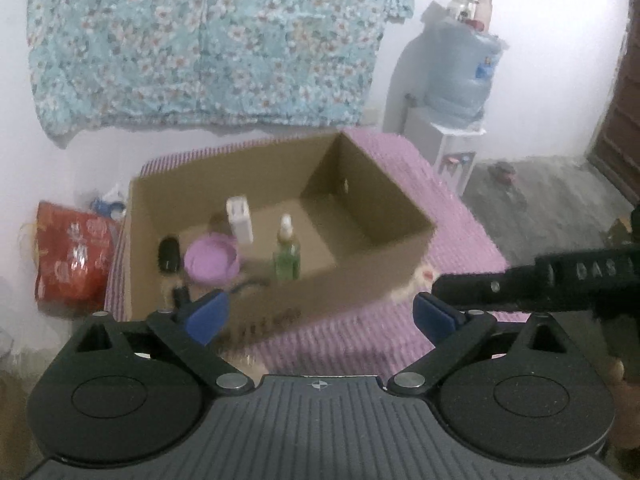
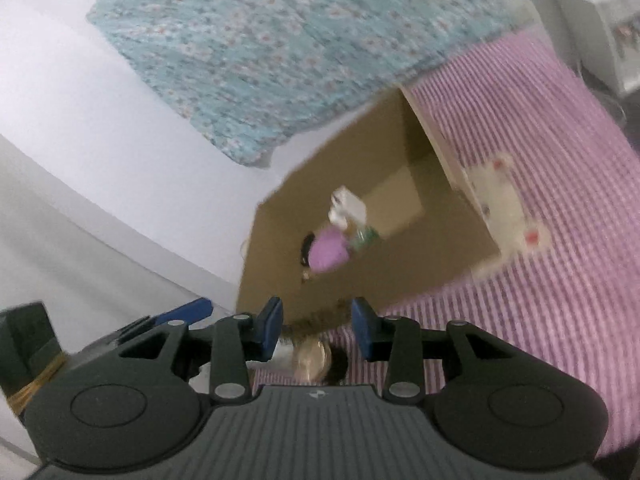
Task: Organize rigid objects
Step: 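Move the right gripper back to the gold compact on the table, then grasp the gold compact by its edge with the right gripper, then carry the gold compact into the box and open the right gripper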
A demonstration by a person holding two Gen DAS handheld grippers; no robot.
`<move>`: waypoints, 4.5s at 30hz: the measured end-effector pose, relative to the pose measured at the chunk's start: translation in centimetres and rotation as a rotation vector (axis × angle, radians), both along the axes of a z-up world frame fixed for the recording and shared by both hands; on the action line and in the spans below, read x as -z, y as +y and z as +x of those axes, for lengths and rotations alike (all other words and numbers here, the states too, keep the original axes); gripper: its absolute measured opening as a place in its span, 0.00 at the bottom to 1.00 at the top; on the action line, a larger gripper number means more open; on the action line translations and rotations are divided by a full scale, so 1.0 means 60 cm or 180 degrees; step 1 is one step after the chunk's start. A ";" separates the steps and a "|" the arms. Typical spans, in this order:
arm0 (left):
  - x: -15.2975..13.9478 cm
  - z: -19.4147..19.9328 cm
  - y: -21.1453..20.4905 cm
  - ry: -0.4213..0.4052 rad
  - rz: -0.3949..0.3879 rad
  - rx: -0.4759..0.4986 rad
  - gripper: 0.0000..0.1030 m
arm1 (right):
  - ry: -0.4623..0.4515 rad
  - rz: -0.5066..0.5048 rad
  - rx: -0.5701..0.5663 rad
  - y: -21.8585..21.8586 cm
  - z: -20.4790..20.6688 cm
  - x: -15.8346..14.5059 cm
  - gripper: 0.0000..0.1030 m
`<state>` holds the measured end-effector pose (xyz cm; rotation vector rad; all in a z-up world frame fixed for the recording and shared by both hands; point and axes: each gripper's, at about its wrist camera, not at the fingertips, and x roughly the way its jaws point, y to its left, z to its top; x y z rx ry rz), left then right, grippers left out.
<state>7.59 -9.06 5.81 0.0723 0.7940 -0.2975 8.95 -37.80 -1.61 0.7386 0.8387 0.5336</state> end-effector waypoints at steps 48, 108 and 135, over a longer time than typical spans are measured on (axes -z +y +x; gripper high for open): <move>0.216 0.002 0.076 0.0272 0.0127 -0.0463 0.60 | 0.0457 -0.0449 -0.0944 0.246 0.117 0.156 0.36; 0.107 -0.013 -0.026 -0.0112 -0.0013 0.0166 0.55 | 0.0350 -0.0194 -0.0360 0.079 0.028 0.094 0.38; 0.098 0.349 -0.056 0.0648 -0.0473 -0.0545 0.55 | 0.0207 -0.1274 -0.0848 0.131 0.410 0.008 0.38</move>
